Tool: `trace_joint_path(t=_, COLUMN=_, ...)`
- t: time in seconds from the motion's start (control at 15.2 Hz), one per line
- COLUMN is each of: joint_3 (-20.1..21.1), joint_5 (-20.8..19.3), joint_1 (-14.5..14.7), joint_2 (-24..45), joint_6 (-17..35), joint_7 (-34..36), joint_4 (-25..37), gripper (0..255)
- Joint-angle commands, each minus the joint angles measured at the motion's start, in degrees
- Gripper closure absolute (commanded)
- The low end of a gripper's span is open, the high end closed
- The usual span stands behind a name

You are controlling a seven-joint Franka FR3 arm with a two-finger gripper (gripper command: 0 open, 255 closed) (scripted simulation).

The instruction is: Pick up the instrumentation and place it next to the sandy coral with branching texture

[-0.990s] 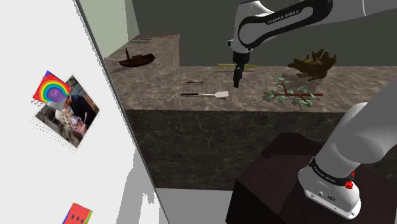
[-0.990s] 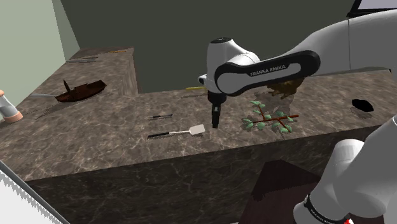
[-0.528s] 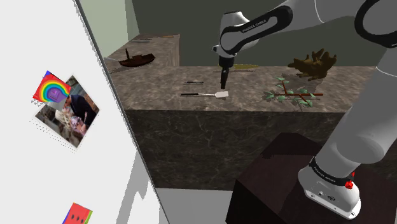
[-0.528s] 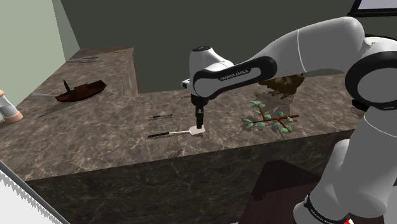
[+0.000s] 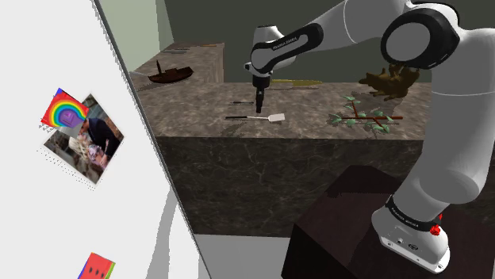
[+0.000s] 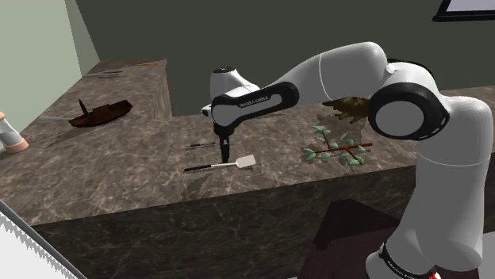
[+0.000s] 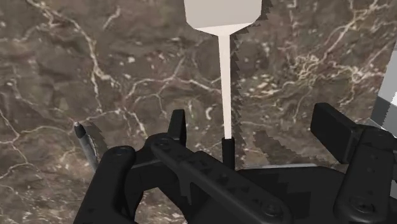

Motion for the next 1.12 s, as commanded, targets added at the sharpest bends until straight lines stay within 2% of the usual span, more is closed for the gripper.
trace_joint_path(t=0.0, joint_3=0.6, joint_5=0.4, joint_1=-0.1, joint_2=4.0, joint_6=-0.2, joint_7=-1.5, joint_4=4.4, gripper=0)
trace_joint_path(t=0.53, joint_3=0.7, joint_5=0.6, joint_1=0.0, joint_2=6.7, joint_6=4.4, joint_7=-1.7, joint_4=2.4, gripper=0)
trace_joint_path(t=0.99, joint_3=0.7, joint_5=0.6, joint_1=0.0, joint_2=6.7, joint_6=4.4, joint_7=-1.7, joint_4=2.5, gripper=0)
trace_joint_path(t=1.06, joint_3=0.7, joint_5=0.6, joint_1=0.0, joint_2=6.7, joint_6=4.4, joint_7=-1.7, joint_4=2.5, gripper=255)
